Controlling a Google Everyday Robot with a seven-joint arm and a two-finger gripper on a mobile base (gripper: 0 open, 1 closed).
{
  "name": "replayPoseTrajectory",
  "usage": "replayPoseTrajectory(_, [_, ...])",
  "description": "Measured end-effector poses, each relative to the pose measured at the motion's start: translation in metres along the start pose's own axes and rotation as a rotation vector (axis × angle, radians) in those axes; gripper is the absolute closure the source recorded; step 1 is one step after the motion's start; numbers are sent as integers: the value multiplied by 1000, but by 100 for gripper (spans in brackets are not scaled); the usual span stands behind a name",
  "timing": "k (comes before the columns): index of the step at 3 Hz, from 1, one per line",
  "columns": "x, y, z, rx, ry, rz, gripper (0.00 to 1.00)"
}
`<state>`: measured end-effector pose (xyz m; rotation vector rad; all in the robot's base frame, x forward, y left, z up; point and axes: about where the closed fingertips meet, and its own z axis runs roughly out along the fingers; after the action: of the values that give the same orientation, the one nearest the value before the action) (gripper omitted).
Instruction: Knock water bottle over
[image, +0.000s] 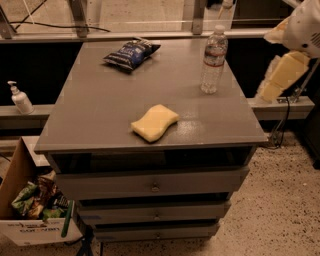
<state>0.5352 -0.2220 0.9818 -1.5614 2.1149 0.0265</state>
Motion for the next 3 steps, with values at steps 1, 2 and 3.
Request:
replayPoseTrajectory(1, [5, -60, 36, 20, -122, 85, 0])
replayPoseTrajectory(2, [14, -91, 63, 27, -214, 169, 0])
replayPoseTrajectory(3, [13, -103, 78, 23, -302, 233, 0])
